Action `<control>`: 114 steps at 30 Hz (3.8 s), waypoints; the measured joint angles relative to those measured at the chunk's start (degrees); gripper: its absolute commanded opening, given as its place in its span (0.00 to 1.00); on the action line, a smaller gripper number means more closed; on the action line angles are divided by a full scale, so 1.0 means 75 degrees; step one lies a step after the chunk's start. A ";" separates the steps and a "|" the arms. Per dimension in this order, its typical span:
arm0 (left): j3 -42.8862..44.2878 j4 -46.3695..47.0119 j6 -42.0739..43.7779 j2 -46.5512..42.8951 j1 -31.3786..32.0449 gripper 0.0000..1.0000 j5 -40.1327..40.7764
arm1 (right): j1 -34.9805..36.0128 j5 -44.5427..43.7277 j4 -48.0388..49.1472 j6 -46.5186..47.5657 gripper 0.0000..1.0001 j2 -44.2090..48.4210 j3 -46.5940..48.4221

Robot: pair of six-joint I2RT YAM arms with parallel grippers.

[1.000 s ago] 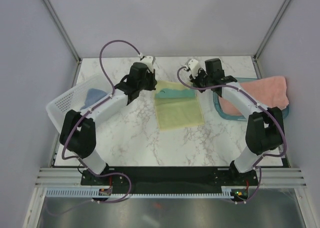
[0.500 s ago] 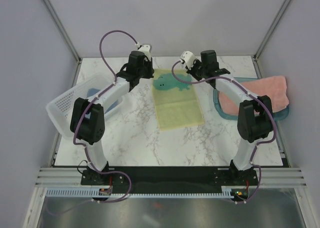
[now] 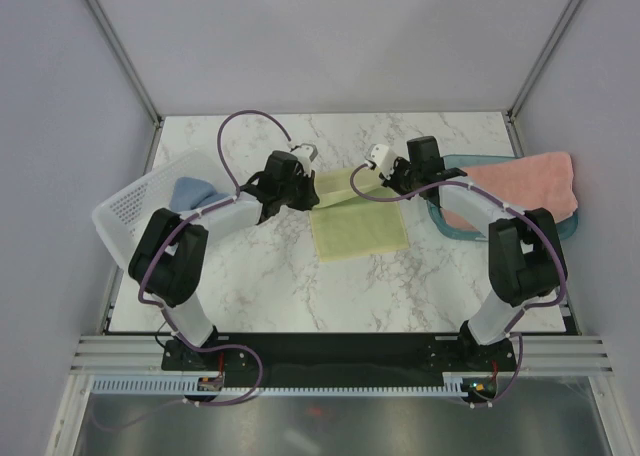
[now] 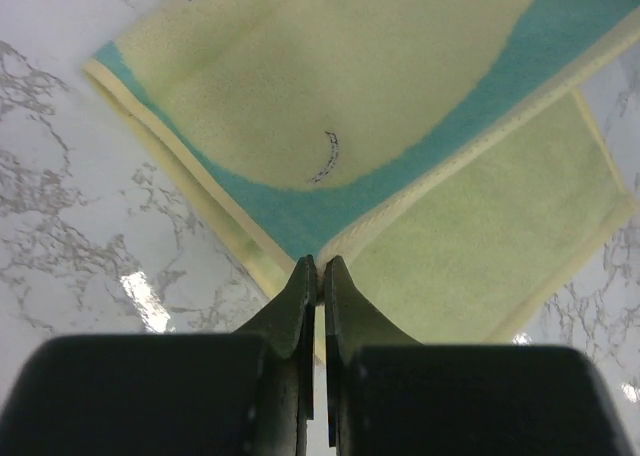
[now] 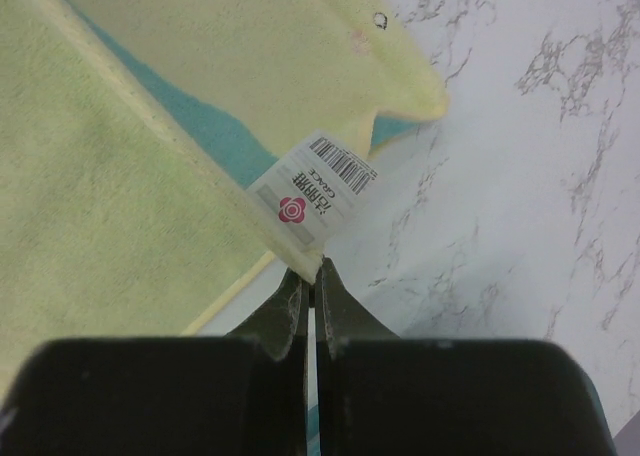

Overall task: Fold and stack the towels
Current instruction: Fold the towel

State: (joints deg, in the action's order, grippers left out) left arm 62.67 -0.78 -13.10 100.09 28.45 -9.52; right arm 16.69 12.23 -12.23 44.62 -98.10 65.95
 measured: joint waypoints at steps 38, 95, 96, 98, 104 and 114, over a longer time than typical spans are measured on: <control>-0.2483 0.0396 -0.0452 -0.1498 0.1498 0.20 0.0469 | 0.0813 -0.0909 -0.0708 -0.1597 0.22 0.1737 -0.2463; -0.2247 -0.2177 -0.3672 -0.1448 0.2419 0.41 0.3028 | 0.1209 -0.2253 -0.2413 -1.0314 0.22 0.3235 -0.2165; -0.2273 -0.2285 -0.3681 -0.1510 0.2358 0.41 0.3066 | 0.1306 -0.2226 -0.2410 -1.0456 0.20 0.3264 -0.2349; -0.2387 -0.2331 -0.3675 -0.1670 0.2279 0.42 0.3031 | 0.1469 -0.2218 -0.2384 -1.0666 0.16 0.3267 -0.2597; -0.3107 -0.1504 -0.3678 -0.2678 0.2320 0.20 0.2020 | 0.1539 -0.2468 -0.2084 -1.0757 0.08 0.2975 -0.2661; -0.2355 -0.0017 -0.3471 -0.1533 0.2535 0.02 0.0979 | 0.1539 -0.2894 -0.1993 -1.0576 0.08 0.3739 -0.2629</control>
State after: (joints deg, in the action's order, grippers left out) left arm 45.01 -0.91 -39.13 88.60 47.46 -2.17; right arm 28.23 -9.47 -27.18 -34.70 -70.06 46.24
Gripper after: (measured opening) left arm 0.034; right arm 0.080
